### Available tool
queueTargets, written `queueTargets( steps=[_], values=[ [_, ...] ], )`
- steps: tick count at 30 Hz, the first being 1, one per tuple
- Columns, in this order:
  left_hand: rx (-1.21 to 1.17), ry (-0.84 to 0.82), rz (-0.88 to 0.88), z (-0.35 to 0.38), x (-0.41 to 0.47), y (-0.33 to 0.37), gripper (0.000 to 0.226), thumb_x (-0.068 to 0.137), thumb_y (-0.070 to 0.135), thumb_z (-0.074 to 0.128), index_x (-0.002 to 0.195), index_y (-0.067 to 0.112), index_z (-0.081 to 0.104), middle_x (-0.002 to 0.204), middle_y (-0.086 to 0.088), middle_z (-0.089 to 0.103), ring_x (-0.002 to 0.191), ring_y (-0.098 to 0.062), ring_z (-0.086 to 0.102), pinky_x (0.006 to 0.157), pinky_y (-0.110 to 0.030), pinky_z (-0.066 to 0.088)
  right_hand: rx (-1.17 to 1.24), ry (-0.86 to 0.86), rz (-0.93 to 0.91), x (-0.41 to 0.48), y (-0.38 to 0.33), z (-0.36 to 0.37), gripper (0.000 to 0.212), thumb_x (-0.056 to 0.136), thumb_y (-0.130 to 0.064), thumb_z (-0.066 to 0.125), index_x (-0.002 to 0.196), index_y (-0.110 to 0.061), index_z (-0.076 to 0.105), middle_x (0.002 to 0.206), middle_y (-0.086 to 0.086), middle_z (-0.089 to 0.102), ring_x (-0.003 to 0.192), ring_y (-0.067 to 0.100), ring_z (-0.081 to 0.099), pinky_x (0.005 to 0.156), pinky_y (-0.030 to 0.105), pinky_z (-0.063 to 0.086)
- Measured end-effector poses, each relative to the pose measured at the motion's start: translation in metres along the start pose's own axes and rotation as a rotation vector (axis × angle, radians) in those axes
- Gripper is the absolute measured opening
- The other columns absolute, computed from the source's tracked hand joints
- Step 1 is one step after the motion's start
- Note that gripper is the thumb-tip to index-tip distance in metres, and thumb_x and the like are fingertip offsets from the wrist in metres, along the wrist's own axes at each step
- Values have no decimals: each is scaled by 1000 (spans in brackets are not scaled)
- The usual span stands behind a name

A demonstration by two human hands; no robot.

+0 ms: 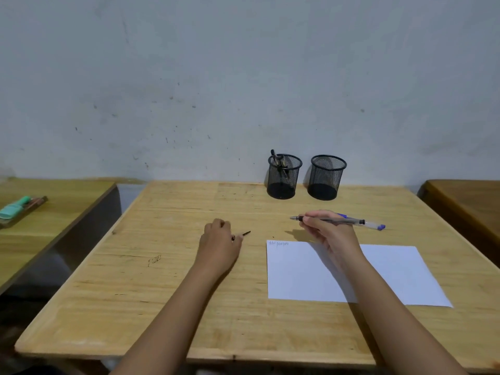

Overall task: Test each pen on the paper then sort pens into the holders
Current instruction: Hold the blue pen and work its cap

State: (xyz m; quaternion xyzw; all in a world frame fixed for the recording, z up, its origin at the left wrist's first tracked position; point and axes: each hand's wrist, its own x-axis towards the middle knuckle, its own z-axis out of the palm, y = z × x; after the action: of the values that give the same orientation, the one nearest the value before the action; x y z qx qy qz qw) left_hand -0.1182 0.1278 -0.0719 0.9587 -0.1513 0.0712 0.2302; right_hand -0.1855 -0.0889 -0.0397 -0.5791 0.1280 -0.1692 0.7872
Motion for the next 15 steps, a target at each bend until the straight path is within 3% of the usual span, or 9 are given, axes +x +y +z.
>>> queueTargets(
  steps=[6, 9, 12, 15],
  values=[
    [-268, 96, 17, 2, -2, 3, 21, 92, 15, 55, 106, 7, 68, 103, -6, 62, 99, -18, 54, 80, -25, 41, -113, -101, 1, -17, -5, 7, 15, 73, 7, 69, 88, 6, 69, 92, 22, 70, 85, 28, 68, 77, 23, 57],
    [-595, 26, -33, -8, -11, 15, 16, 86, 11, 63, 100, 9, 70, 101, -4, 68, 93, -14, 61, 82, -22, 48, -113, -116, -21, -26, -9, 13, 14, 71, 6, 71, 85, 3, 72, 89, 20, 70, 86, 25, 68, 78, 21, 56],
    [-897, -35, -25, -25, -22, 31, 13, 83, 3, 66, 93, 10, 71, 95, -7, 68, 84, -10, 63, 67, -11, 51, -102, -124, -42, -34, -15, 18, 13, 72, 6, 71, 84, 2, 72, 86, 18, 71, 86, 25, 68, 75, 19, 54],
    [-896, -66, 107, -40, -21, 41, 15, 81, 5, 70, 91, 17, 72, 86, 2, 69, 77, -4, 62, 65, -8, 45, -93, -134, -44, -42, -20, 20, 12, 73, 5, 70, 84, 2, 71, 84, 15, 70, 84, 23, 67, 75, 19, 54]
  ],
)
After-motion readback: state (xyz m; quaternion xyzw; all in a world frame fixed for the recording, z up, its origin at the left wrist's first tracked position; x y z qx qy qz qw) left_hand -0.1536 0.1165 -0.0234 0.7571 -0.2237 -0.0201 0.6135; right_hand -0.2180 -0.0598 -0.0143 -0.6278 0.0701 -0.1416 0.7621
